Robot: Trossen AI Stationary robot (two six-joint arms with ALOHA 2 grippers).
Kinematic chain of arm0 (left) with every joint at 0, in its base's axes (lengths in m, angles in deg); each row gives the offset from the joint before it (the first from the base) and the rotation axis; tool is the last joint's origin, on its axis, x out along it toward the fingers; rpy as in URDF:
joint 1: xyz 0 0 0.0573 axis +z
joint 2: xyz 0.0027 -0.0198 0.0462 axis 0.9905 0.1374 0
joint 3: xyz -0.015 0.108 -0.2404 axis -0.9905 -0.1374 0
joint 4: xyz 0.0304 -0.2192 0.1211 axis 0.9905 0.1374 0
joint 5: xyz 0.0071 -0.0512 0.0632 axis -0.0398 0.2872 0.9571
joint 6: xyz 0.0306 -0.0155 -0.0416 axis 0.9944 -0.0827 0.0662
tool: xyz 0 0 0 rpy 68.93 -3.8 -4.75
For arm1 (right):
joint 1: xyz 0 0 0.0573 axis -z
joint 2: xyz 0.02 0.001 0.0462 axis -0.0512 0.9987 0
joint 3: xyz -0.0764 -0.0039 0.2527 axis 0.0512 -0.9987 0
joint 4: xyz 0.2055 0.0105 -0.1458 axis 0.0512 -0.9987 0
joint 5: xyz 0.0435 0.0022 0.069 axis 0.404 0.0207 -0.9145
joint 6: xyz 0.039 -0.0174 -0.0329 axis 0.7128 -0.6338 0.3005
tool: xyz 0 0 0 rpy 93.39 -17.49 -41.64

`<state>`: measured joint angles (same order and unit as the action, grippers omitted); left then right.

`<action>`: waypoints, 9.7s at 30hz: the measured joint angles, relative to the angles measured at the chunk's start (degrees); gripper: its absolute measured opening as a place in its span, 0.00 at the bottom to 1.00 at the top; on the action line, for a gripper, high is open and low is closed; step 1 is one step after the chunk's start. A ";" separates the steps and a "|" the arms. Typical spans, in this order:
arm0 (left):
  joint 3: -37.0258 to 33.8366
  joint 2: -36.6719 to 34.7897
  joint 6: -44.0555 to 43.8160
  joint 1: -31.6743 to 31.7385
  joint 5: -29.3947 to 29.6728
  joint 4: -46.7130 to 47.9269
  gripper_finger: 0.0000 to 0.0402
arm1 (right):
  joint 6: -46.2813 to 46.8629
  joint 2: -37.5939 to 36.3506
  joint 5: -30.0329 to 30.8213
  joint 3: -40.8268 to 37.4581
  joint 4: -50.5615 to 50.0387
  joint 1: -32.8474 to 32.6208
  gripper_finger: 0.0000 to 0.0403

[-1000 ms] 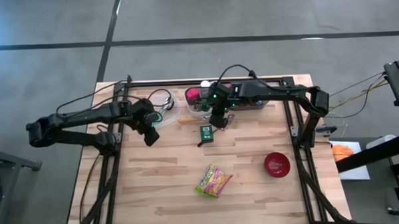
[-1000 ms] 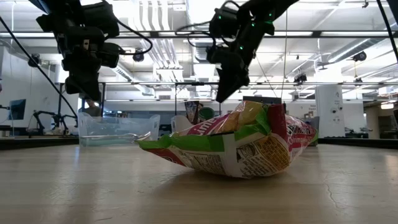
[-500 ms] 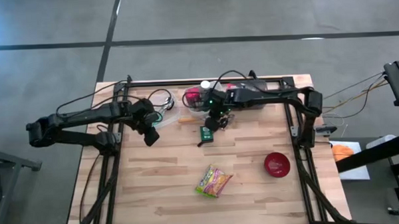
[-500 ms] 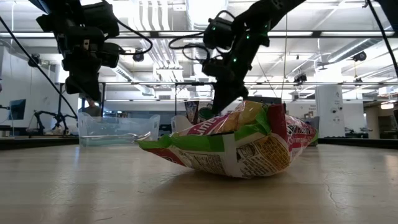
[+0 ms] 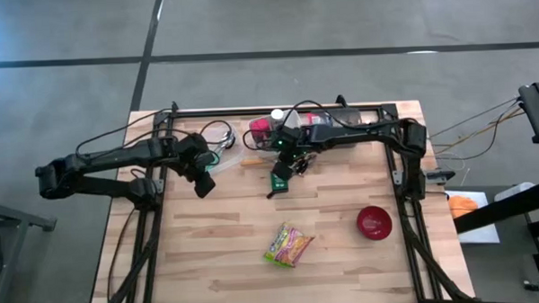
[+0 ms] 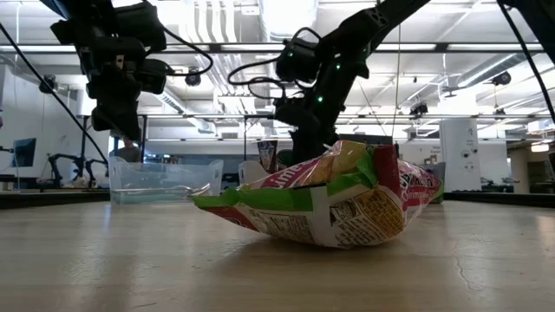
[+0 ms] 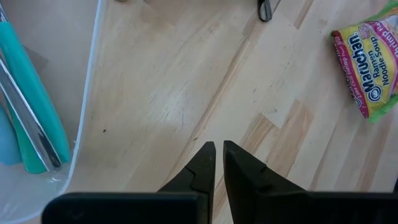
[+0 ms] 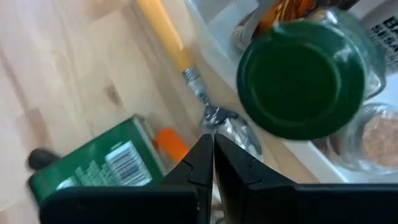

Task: Pick & Place Food Item
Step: Adjust the green seasoning bottle into the white bin, then put the black seasoning can into the white bin

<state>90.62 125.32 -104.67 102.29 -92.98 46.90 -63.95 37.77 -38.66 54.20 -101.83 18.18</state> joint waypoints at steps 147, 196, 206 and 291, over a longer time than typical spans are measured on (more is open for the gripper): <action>18.80 28.51 -12.59 -0.13 2.20 -2.67 0.09 | 43.93 -8.66 -0.98 -0.74 -2.52 -8.61 0.67; 10.99 9.75 -3.18 0.55 4.66 1.81 0.09 | 64.89 -4.01 0.28 1.11 -1.02 -10.16 0.87; 10.99 9.75 -1.44 0.59 4.13 3.83 0.09 | 62.06 3.30 4.34 17.80 -22.17 -11.51 0.87; 11.13 9.73 2.62 0.70 4.15 12.42 0.09 | 64.55 19.97 2.93 25.56 -27.69 -12.98 0.68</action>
<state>101.75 135.05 -102.05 102.99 -88.84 59.32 0.61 57.74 -35.73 79.77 -129.52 5.19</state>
